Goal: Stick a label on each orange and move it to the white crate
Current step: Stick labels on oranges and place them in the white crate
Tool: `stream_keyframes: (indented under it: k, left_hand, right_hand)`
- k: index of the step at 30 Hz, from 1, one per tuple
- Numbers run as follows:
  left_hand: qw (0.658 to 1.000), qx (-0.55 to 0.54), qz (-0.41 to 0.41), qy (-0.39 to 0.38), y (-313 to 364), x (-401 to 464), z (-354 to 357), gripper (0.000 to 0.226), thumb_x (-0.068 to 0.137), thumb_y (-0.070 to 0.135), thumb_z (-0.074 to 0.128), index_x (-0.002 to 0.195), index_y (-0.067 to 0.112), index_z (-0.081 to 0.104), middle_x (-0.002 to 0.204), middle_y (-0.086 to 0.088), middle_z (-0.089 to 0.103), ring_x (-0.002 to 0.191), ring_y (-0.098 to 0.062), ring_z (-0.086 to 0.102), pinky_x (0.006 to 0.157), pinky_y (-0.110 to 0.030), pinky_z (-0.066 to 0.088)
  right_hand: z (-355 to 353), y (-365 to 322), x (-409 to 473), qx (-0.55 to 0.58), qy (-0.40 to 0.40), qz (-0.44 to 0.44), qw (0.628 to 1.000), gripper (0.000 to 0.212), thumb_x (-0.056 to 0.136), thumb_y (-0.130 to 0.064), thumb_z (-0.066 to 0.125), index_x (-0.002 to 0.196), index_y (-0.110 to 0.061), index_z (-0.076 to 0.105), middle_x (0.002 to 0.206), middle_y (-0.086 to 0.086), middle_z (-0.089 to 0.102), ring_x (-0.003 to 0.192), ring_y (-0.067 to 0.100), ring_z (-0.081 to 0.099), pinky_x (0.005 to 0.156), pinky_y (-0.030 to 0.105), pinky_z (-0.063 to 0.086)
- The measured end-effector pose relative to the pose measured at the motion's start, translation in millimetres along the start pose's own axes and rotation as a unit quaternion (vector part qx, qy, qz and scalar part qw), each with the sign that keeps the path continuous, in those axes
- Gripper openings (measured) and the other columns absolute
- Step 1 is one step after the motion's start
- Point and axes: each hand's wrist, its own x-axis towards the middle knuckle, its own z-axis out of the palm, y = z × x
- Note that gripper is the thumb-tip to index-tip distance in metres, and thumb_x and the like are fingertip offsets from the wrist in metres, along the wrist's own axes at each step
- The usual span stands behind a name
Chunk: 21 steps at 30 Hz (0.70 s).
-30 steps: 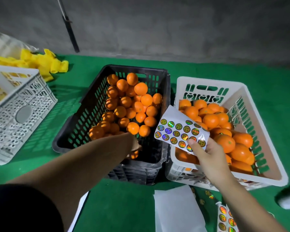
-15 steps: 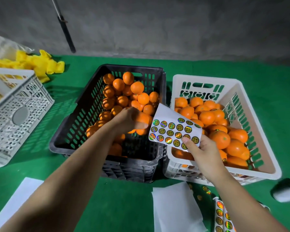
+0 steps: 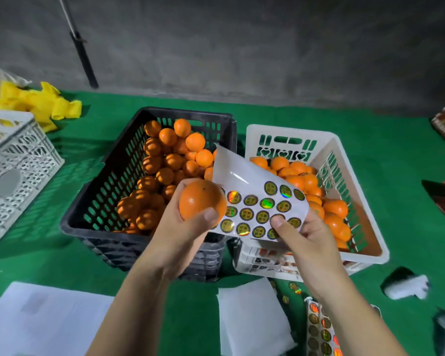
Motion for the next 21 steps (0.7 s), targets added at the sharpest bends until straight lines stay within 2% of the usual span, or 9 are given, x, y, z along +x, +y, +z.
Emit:
stream_keyframes:
  k: [2, 3, 4, 6, 9, 12, 14, 17, 21]
  left_hand:
    - [1.0, -0.016, 0.015, 0.003, 2, -7, 9, 0.115, 0.048, 0.059, 0.102, 0.137, 0.01, 0.05, 0.125, -0.008, 0.07, 0.117, -0.027, 0.066, 0.101, -0.036, 0.058]
    - [1.0, -0.018, 0.014, 0.0, 2, -10, 13, 0.116, 0.049, 0.058, 0.102, 0.143, 0.014, 0.05, 0.131, -0.009, 0.07, 0.122, -0.027, 0.066, 0.102, -0.036, 0.057]
    - [1.0, -0.019, 0.014, -0.009, 0, -13, 17, 0.117, 0.052, 0.057, 0.101, 0.15, 0.018, 0.049, 0.139, -0.013, 0.067, 0.131, -0.031, 0.063, 0.108, -0.043, 0.054]
    - [0.999, -0.018, 0.026, -0.037, -4, -18, 22, 0.114, 0.063, 0.047, 0.099, 0.158, 0.017, 0.043, 0.148, -0.023, 0.057, 0.14, -0.044, 0.052, 0.118, -0.063, 0.04]
    - [0.998, 0.019, 0.039, -0.045, -9, -25, 27, 0.089, 0.076, 0.026, 0.084, 0.156, 0.021, 0.047, 0.146, -0.022, 0.059, 0.137, -0.047, 0.055, 0.113, -0.069, 0.043]
    - [0.996, 0.056, 0.046, -0.046, -5, -33, 29, 0.088, 0.077, 0.032, 0.091, 0.154, 0.028, 0.049, 0.141, -0.013, 0.065, 0.13, -0.043, 0.062, 0.1, -0.058, 0.056]
    - [0.994, 0.076, 0.06, -0.047, -1, -37, 30, 0.094, 0.074, 0.042, 0.095, 0.155, 0.03, 0.048, 0.141, -0.01, 0.065, 0.127, -0.039, 0.064, 0.099, -0.059, 0.056]
    - [0.991, 0.094, 0.075, -0.055, 5, -42, 33, 0.097, 0.069, 0.046, 0.097, 0.153, 0.037, 0.05, 0.142, -0.003, 0.065, 0.129, -0.032, 0.065, 0.1, -0.054, 0.058]
    - [0.979, 0.153, 0.104, -0.082, 14, -49, 32, 0.093, 0.066, 0.029, 0.093, 0.148, 0.048, 0.053, 0.143, 0.011, 0.064, 0.127, -0.017, 0.066, 0.092, -0.028, 0.06]
  right_hand:
    - [2, -15, -8, -0.101, 0.077, -0.062, 0.99, 0.075, 0.087, -0.031, 0.085, 0.148, -0.031, 0.041, 0.147, -0.002, 0.057, 0.133, 0.02, 0.06, 0.105, 0.051, 0.055]
    - [2, -22, -12, -0.184, 0.128, -0.109, 0.968, 0.086, 0.084, -0.033, 0.087, 0.151, -0.031, 0.033, 0.151, -0.003, 0.044, 0.14, 0.019, 0.049, 0.111, 0.053, 0.049]
    - [1, -30, -17, -0.272, 0.165, -0.166, 0.933, 0.091, 0.083, -0.034, 0.088, 0.153, -0.029, 0.029, 0.152, -0.002, 0.033, 0.144, 0.02, 0.038, 0.115, 0.052, 0.043]
    - [-1, -48, -26, -0.4, 0.176, -0.271, 0.857, 0.081, 0.085, -0.034, 0.083, 0.152, -0.025, 0.037, 0.153, 0.001, 0.025, 0.147, 0.019, 0.024, 0.12, 0.047, 0.032]
    - [-3, -73, -39, -0.489, 0.163, -0.349, 0.782, 0.063, 0.09, -0.038, 0.073, 0.147, -0.027, 0.049, 0.156, 0.009, 0.03, 0.147, 0.015, 0.02, 0.119, 0.039, 0.022]
    - [-5, -89, -46, -0.528, 0.147, -0.378, 0.746, 0.039, 0.096, -0.049, 0.069, 0.129, -0.029, 0.069, 0.144, -0.001, 0.055, 0.134, 0.025, 0.045, 0.111, 0.035, 0.02]
    - [-7, -95, -46, -0.527, 0.121, -0.38, 0.751, 0.03, 0.094, -0.05, 0.071, 0.108, -0.026, 0.079, 0.12, -0.011, 0.071, 0.116, 0.024, 0.062, 0.104, 0.038, 0.028]
    - [-9, -96, -45, -0.462, 0.057, -0.349, 0.813, 0.019, 0.09, -0.034, 0.079, 0.097, -0.016, 0.082, 0.097, -0.007, 0.077, 0.091, 0.021, 0.071, 0.089, 0.045, 0.05]
    - [-12, -100, -51, -0.288, 0.002, -0.17, 0.942, 0.01, 0.085, -0.036, 0.082, 0.093, -0.029, 0.083, 0.086, -0.008, 0.076, 0.082, 0.008, 0.07, 0.076, 0.02, 0.054]
